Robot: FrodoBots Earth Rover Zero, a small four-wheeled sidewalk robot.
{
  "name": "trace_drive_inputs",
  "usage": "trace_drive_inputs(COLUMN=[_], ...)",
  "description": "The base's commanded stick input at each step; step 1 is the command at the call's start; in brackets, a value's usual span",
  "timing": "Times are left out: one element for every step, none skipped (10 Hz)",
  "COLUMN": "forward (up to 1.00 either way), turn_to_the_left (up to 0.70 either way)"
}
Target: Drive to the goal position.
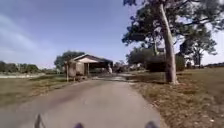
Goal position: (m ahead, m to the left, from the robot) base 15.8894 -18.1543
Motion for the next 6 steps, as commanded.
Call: trace_drive_inputs(forward=[1.00,1.00,1.00,1.00,1.00,1.00], turn_to_the_left=[0.01,0.01,0.10,0.24,0.39,0.13])
